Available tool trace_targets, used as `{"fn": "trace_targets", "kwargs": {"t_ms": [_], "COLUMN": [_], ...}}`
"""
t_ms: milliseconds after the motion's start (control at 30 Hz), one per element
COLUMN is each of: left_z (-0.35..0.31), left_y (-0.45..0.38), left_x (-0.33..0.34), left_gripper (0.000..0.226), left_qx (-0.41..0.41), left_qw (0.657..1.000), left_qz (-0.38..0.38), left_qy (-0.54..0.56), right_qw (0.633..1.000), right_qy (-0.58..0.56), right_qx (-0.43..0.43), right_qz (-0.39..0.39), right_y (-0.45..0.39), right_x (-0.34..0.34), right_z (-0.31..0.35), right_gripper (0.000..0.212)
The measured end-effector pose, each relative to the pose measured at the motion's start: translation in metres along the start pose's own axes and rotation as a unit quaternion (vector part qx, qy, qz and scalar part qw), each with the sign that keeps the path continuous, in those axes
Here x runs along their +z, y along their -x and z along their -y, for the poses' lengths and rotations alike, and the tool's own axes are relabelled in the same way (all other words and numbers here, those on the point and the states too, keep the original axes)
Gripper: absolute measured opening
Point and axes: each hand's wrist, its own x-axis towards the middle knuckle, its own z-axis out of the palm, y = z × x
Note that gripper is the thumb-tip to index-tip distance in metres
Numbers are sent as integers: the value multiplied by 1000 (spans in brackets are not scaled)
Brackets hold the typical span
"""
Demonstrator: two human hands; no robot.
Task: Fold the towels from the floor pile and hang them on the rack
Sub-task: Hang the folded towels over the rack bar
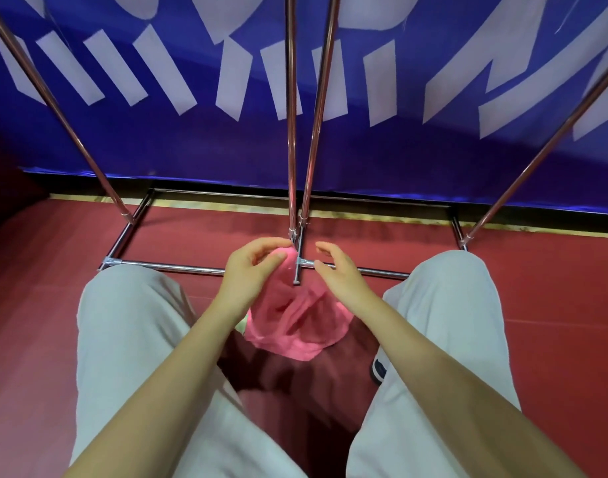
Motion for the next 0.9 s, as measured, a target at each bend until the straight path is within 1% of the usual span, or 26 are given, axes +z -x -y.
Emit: {"fn": "trace_targets", "kwargs": {"t_ms": [67, 100, 133, 200, 267, 300, 367, 433, 533, 600, 667, 700, 767, 800, 833, 867, 900], "left_z": [0, 1, 0, 0, 0, 0, 3, 10, 19, 22, 25, 27, 30, 31, 32, 34, 37], "left_y": [2, 2, 2, 2, 0, -1, -3, -7, -13, -15, -18, -19, -19, -20, -19, -19, -18], "left_x": [2, 1, 0, -4, -10, -14, -22, -28, -33, -38, -44, -47, -54, -56, -57, -58, -57], "left_gripper": [26, 28, 29, 30, 32, 32, 29, 31, 41, 38, 30, 27, 25, 25, 24, 25, 26], "left_qx": [14, 27, 42, 70, 80, 82, 93, 99, 84, 70, 46, 32, 0, -21, -44, -67, -87], "left_qw": [999, 997, 996, 992, 991, 990, 988, 985, 988, 988, 985, 983, 976, 971, 964, 956, 950], "left_qz": [43, 59, 72, 86, 86, 78, 56, 24, -42, -92, -144, -171, -219, -238, -254, -266, -272], "left_qy": [-17, -31, -42, -62, -71, -80, -109, -138, -120, -105, -83, -67, -9, 30, 69, 102, 124], "right_qw": [988, 977, 967, 959, 962, 968, 984, 991, 989, 987, 991, 992, 991, 988, 978, 959, 940], "right_qy": [-131, -181, -217, -232, -211, -192, -116, -26, 84, 110, 71, 40, -29, -89, -171, -256, -313], "right_qx": [-27, -24, -10, 28, 41, 27, -35, -74, -84, -74, -31, 1, 58, 75, 95, 117, 134], "right_qz": [71, 107, 132, 159, 168, 162, 133, 106, 85, 90, 107, 117, 116, 99, 74, 44, 6], "right_y": [1, 1, 2, 5, 7, 6, 4, 1, -5, -9, -11, -10, -9, -9, -9, -9, -10], "right_x": [6, 9, 12, 19, 24, 24, 21, 16, 12, 11, 10, 8, 9, 10, 12, 14, 15], "right_z": [15, 21, 25, 26, 24, 23, 18, 13, 2, -7, -17, -20, -26, -27, -27, -25, -21], "right_gripper": [47, 50, 50, 40, 24, 19, 24, 30, 29, 34, 35, 31, 16, 8, 6, 8, 13]}}
